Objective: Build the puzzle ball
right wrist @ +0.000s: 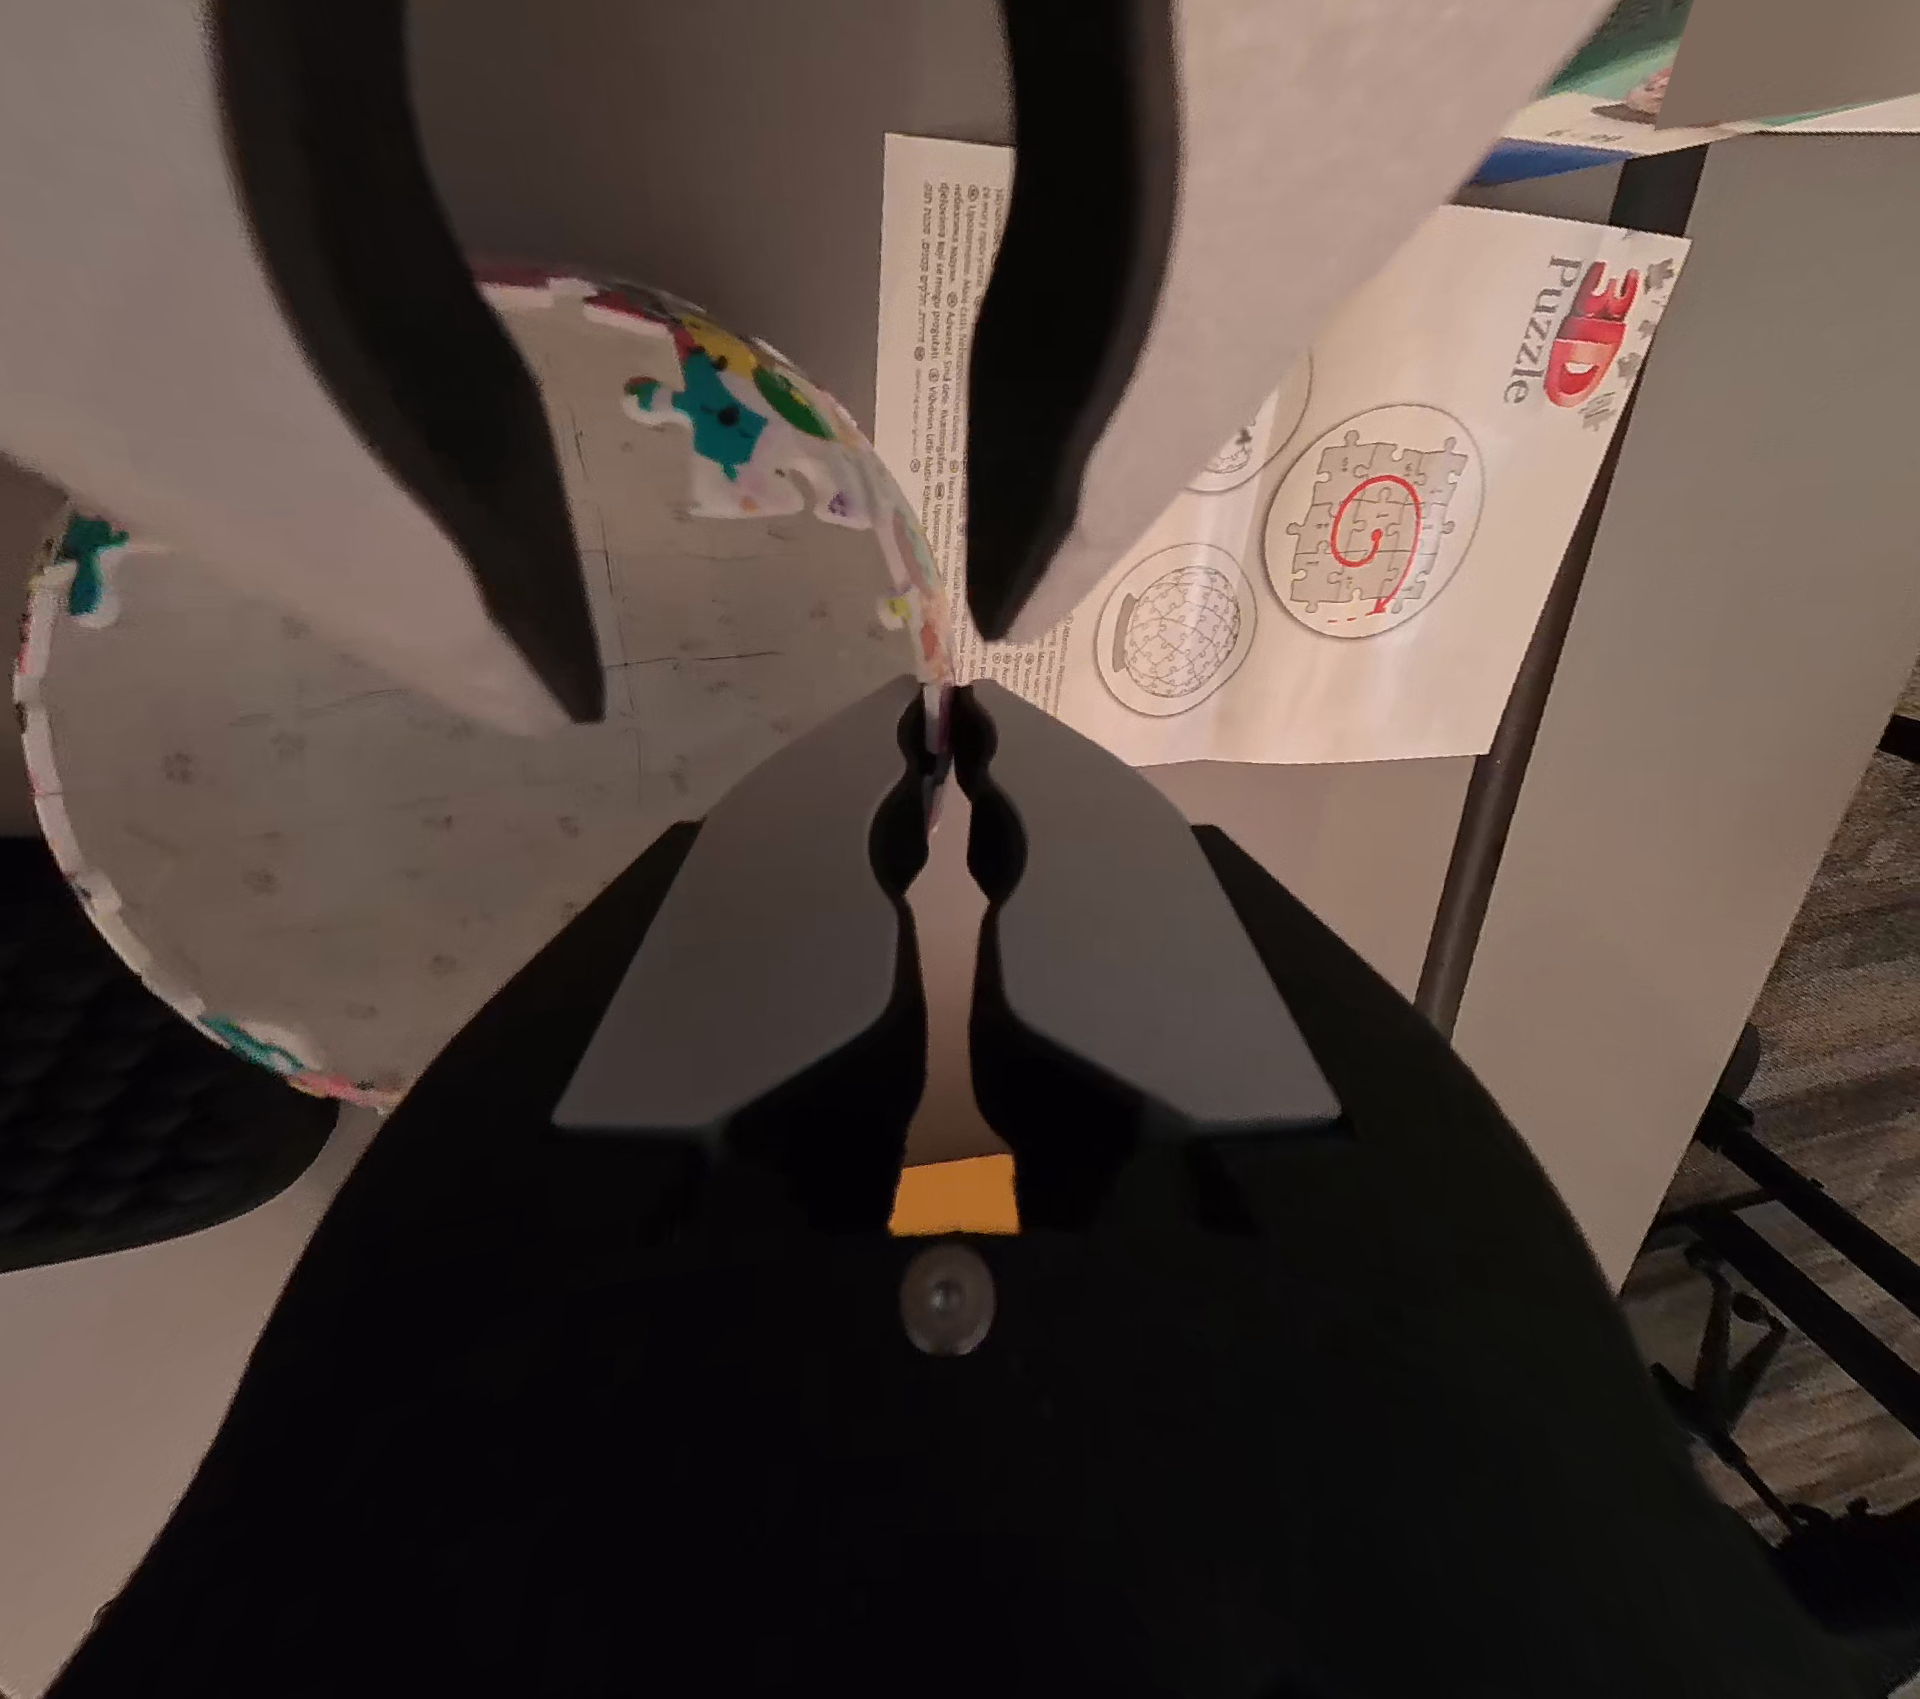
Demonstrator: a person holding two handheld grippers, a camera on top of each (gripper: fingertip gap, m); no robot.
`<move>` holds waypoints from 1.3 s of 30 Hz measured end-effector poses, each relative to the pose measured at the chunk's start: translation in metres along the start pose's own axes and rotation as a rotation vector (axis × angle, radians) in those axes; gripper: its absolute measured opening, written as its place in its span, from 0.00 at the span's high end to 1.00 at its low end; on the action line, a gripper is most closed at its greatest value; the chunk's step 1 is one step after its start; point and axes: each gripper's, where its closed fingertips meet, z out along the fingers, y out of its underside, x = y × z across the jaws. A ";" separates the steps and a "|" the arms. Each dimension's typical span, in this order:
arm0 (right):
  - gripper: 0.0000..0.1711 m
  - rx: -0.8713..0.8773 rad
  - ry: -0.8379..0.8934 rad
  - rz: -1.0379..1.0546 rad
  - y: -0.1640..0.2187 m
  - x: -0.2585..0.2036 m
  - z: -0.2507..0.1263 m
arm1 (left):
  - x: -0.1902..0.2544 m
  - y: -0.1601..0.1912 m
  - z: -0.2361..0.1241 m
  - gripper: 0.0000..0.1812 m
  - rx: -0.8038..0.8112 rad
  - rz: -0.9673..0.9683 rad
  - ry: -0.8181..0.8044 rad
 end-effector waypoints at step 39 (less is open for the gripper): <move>0.89 -0.027 -0.054 0.039 0.012 0.002 -0.002 | 0.000 0.002 0.000 0.84 -0.012 -0.003 0.002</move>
